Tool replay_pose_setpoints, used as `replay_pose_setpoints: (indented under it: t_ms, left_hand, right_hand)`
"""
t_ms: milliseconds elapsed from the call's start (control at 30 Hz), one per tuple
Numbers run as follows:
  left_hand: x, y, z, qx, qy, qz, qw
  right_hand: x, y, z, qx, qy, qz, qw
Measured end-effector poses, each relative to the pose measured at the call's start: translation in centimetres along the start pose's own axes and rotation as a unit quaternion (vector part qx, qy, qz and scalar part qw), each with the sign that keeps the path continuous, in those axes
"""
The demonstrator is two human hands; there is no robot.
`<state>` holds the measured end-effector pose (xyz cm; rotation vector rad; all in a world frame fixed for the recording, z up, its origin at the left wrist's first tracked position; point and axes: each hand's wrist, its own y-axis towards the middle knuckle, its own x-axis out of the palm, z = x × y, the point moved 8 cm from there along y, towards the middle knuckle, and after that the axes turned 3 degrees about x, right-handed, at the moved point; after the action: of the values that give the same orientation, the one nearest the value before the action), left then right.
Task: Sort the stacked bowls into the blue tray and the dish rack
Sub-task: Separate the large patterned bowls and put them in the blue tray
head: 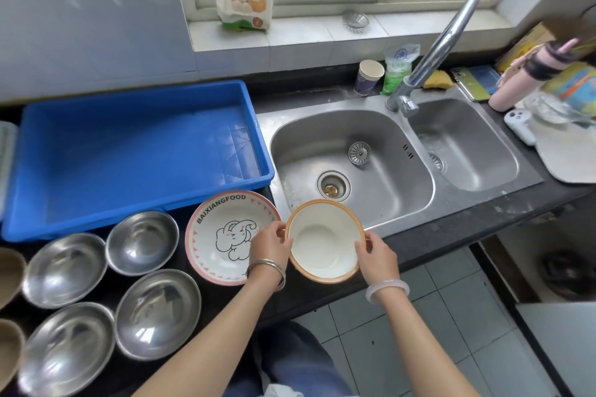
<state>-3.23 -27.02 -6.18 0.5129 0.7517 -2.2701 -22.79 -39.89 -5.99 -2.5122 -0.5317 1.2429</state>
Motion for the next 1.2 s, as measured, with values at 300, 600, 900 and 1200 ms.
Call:
replay_pose_setpoints:
  t_ms: [300, 600, 900, 1200]
  left_hand:
    - [-4.4, -0.1, -1.4, 0.008, 0.008, 0.080, 0.997]
    - [-10.2, -0.6, -6.8, -0.095, 0.036, 0.170, 0.980]
    - [-10.7, -0.4, -8.7, -0.142, 0.002, 0.149, 0.978]
    - [-12.2, -1.0, -10.1, -0.187, -0.041, 0.197, 0.961]
  right_hand:
    - [-1.3, 0.2, -4.9, -0.098, -0.072, -0.013, 0.992]
    - [9.4, 0.4, -15.6, -0.257, -0.276, -0.138, 0.916]
    - [15.0, 2.4, -16.8, -0.234, -0.392, -0.227, 0.860]
    - [14.5, 2.3, -17.8, -0.253, -0.358, -0.250, 0.863]
